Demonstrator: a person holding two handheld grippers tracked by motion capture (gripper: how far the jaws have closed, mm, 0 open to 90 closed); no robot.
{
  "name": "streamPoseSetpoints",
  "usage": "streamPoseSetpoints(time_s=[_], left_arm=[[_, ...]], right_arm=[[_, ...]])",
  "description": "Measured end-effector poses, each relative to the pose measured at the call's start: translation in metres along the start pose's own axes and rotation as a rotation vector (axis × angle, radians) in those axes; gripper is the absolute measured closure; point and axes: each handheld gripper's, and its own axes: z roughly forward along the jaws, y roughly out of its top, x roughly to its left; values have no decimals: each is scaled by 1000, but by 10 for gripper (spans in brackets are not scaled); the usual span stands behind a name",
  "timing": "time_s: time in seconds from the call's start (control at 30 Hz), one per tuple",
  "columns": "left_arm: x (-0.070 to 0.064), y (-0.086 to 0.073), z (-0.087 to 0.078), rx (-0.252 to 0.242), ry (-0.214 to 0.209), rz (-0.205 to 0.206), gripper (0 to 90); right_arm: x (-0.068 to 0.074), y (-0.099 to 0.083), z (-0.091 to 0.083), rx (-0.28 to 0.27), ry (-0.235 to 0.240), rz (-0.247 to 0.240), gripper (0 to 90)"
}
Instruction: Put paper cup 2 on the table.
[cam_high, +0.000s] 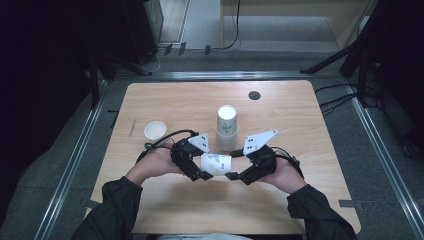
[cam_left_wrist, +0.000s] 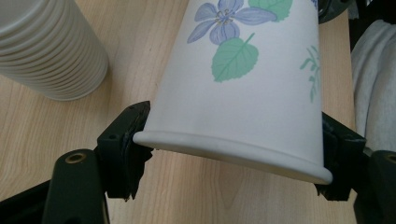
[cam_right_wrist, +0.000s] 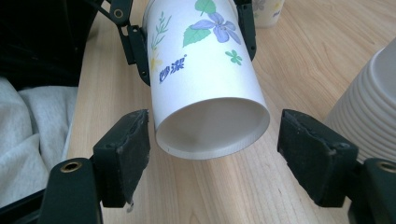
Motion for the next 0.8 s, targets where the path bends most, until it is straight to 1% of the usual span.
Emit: streamPoseSetpoints(time_s=[0.03, 0.07, 0.1, 0.2, 0.23, 0.27, 0.3, 0.33, 0.4, 0.43, 0.47, 0.53, 0.57, 0.6, 0.63, 0.67, 0.73, 0.77, 0.8], left_arm=[[0, 1, 2, 10, -3, -1, 251], [0, 1, 2, 10, -3, -1, 250], [3, 3, 4, 32, 0, -11, 250], [4, 4, 6, 45, 8, -12, 250], [4, 6, 8, 53, -5, -7, 250], [4, 6, 8, 53, -5, -7, 250], [4, 7, 10, 54, -18, 2, 250], [4, 7, 10, 54, -18, 2, 250], [3, 10, 15, 69, -35, 11, 251], [3, 10, 15, 69, -35, 11, 250], [3, 11, 16, 85, -32, 23, 250], [1, 13, 19, 99, -31, 36, 250], [1, 16, 21, 107, -44, 41, 250], [1, 16, 21, 107, -44, 41, 250], [0, 17, 23, 116, -38, 44, 250], [-1, 19, 26, 136, -40, 50, 250], [-1, 20, 27, 137, -43, 51, 250], [-2, 21, 29, 140, -49, 50, 249], [-2, 21, 29, 140, -49, 50, 249]], right_arm=[[0, -1, 1, 3, 0, -3, 259], [0, -1, 1, 3, 0, -3, 259], [0, -1, 3, 8, -4, -10, 259], [0, -2, 4, 14, -7, -8, 260], [-1, -3, 6, 23, -11, -8, 260], [-1, -3, 6, 23, -11, -8, 260], [0, -5, 7, 30, -10, -12, 261], [0, -5, 7, 30, -10, -12, 261], [0, -6, 8, 39, -13, -17, 262], [0, -6, 8, 39, -13, -17, 262], [1, -6, 9, 41, -10, -16, 262], [2, -7, 11, 53, -13, -23, 263], [4, -8, 11, 61, -13, -20, 267], [4, -8, 11, 61, -13, -20, 267], [4, -8, 12, 63, -14, -28, 269], [6, -9, 14, 76, -14, -38, 275], [7, -9, 16, 79, -13, -42, 278], [8, -9, 19, 95, -16, -57, 289], [9, -10, 21, 102, -22, -56, 303]])
